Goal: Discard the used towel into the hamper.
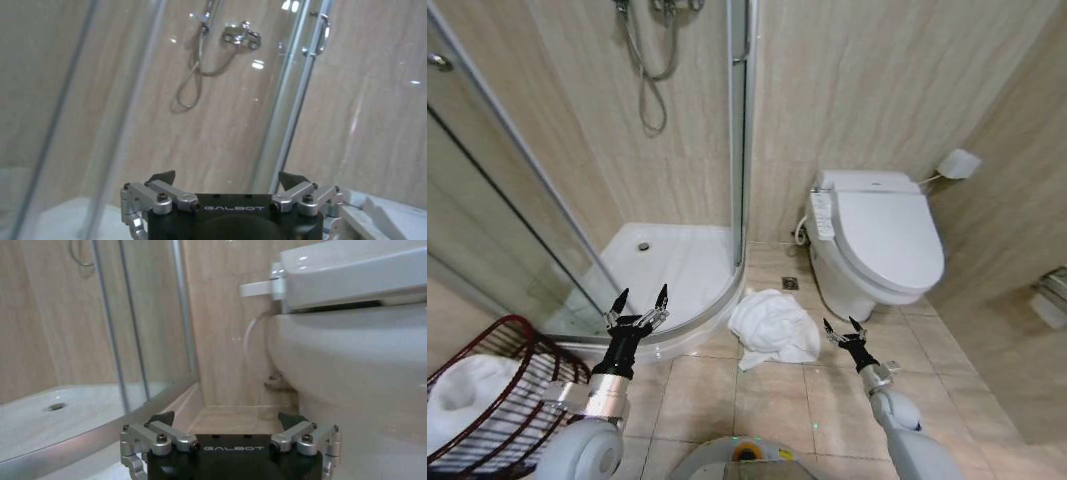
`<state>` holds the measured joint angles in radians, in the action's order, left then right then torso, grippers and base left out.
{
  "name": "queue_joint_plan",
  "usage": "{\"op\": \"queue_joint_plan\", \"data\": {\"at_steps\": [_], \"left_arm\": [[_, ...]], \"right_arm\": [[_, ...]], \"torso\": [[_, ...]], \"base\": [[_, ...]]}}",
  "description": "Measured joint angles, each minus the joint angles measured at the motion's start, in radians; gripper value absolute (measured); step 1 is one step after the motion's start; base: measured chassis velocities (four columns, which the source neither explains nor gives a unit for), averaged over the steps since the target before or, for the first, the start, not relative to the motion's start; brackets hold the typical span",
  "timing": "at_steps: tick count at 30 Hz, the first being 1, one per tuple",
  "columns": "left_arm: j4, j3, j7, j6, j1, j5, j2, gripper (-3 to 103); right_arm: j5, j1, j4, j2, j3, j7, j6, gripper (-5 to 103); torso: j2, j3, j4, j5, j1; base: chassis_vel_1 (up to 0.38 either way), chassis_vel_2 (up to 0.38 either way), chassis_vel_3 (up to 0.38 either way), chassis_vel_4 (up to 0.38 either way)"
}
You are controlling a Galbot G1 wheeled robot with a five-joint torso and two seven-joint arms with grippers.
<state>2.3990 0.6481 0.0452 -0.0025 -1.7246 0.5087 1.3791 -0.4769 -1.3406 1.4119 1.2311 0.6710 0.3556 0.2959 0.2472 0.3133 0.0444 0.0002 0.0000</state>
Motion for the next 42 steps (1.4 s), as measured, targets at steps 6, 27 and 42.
{"op": "queue_joint_plan", "data": {"at_steps": [6, 27, 42], "left_arm": [[0.000, 0.000, 0.000, 0.000, 0.000, 0.000, 0.000, 100], [0.000, 0.000, 0.000, 0.000, 0.000, 0.000, 0.000, 100], [0.000, 0.000, 0.000, 0.000, 0.000, 0.000, 0.000, 100]], "right_arm": [[0.003, -0.001, -0.004, -0.010, 0.001, -0.002, -0.003, 100], [0.041, 0.029, -0.164, -0.041, 0.007, -0.059, -0.092, 100], [0.106, 0.132, -0.437, -0.048, -0.010, -0.019, -0.075, 100]], "torso": [[-0.001, -0.001, -0.0001, -0.0002, 0.000], [0.000, 0.000, 0.0003, -0.0004, 0.000], [0.000, 0.000, -0.0001, -0.0002, 0.000]], "base": [[0.085, 0.078, 0.080, 0.089], [0.112, 0.111, 0.115, 0.114], [0.000, 0.000, 0.000, 0.000]]}}
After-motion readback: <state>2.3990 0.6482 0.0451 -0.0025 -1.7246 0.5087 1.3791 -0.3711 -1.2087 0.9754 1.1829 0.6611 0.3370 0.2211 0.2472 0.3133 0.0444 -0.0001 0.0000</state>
